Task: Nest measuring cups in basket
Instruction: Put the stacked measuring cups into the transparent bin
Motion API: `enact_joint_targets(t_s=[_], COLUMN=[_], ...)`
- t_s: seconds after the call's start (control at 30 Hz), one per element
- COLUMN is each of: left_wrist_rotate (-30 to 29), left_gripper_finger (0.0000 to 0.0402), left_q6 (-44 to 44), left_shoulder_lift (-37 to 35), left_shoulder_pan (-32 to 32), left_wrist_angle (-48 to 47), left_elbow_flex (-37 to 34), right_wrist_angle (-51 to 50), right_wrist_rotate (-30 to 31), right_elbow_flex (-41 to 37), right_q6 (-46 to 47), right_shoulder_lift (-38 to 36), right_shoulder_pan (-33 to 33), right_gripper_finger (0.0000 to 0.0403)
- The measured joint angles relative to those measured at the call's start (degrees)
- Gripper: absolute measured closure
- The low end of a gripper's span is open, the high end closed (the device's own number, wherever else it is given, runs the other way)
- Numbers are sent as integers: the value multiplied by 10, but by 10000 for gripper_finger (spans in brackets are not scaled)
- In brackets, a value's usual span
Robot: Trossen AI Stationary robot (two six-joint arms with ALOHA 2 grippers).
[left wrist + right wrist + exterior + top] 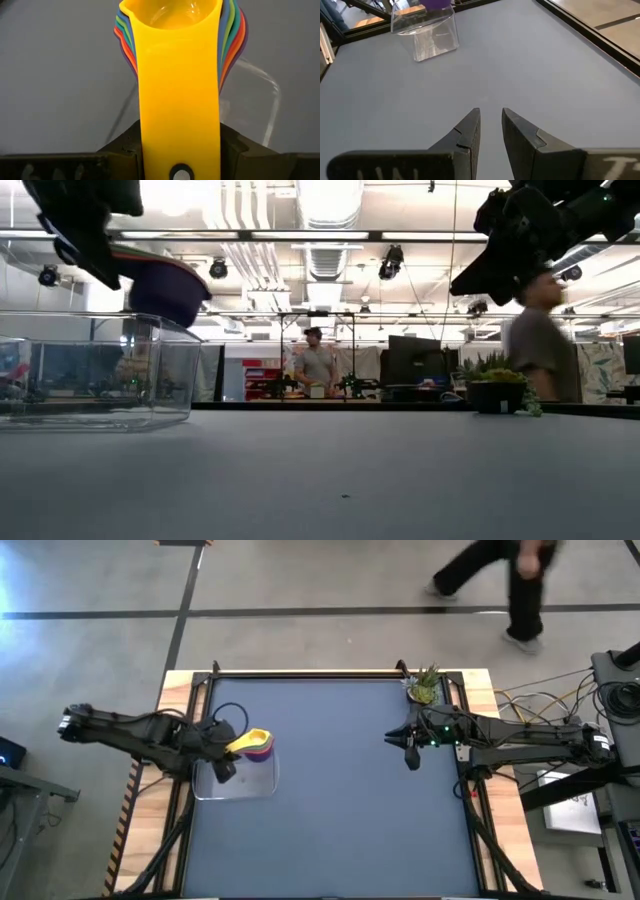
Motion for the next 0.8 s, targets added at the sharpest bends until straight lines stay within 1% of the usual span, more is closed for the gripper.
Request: enact_joint_targets(t_s=[0.1, 0.3, 0.53, 0.73, 0.8], left_wrist_rotate=[9, 1, -50, -56, -55], left_gripper_finger=[281, 281, 281, 281, 281], left_q6=[-29, -85, -149, -201, -207], left_shoulder_lift=[-7, 1, 14, 15, 15], left_shoulder_pan=[-25, -96, -175, -200, -203], left_wrist_angle=[-7, -7, -13, -3, 17], left_elbow_flex=[-1, -7, -19, -72, -95], right_wrist_angle=[0, 0, 0, 0, 2], right_wrist_rotate=[0, 0, 0, 0, 0], right_elbow_flex=[0, -9, -21, -24, -24], right_q6=[1, 4, 10, 10, 10], right_shoulder_lift=[0, 0, 0, 0, 0], right_shoulder_pan=[0, 0, 0, 0, 0], right_gripper_finger=[335, 335, 335, 335, 335])
